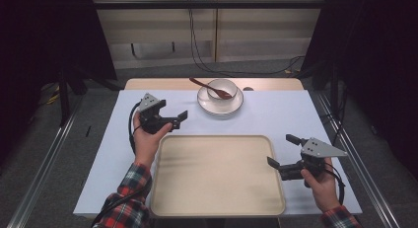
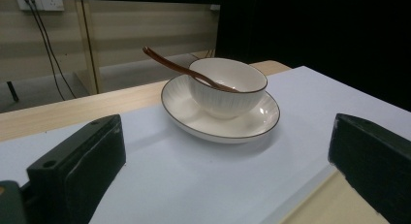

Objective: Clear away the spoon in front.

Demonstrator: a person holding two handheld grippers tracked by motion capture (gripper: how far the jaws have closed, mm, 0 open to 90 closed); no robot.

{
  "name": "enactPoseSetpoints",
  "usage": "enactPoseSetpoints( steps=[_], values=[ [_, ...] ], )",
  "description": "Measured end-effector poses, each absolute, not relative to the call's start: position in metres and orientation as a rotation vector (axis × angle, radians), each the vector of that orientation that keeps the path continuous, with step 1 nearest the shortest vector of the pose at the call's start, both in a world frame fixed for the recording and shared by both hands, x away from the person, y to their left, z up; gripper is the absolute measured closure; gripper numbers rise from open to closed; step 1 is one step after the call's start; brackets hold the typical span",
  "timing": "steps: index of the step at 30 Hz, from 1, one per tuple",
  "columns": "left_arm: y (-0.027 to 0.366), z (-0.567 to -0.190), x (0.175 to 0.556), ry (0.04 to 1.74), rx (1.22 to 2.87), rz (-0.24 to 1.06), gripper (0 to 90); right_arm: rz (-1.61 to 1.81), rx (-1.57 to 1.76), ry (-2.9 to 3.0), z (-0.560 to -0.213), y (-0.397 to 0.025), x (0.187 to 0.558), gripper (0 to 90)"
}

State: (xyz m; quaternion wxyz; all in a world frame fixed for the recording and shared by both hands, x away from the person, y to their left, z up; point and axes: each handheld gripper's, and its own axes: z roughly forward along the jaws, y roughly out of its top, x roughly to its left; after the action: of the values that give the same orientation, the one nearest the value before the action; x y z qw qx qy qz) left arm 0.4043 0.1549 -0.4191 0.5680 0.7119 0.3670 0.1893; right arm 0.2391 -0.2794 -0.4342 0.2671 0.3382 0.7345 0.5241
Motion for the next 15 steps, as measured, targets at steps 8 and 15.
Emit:
enactPoseSetpoints(
  steps=[8,15],
  values=[
    [0.143,-0.423,0.421,0.889,1.653,0.426,0.0,1.423,0.904,1.986,-0.435,-0.279,0.240,0.2],
    [0.130,-0.421,0.434,0.913,1.644,0.419,0.0,1.424,0.910,1.994,-0.435,-0.279,0.240,0.2]
  ],
)
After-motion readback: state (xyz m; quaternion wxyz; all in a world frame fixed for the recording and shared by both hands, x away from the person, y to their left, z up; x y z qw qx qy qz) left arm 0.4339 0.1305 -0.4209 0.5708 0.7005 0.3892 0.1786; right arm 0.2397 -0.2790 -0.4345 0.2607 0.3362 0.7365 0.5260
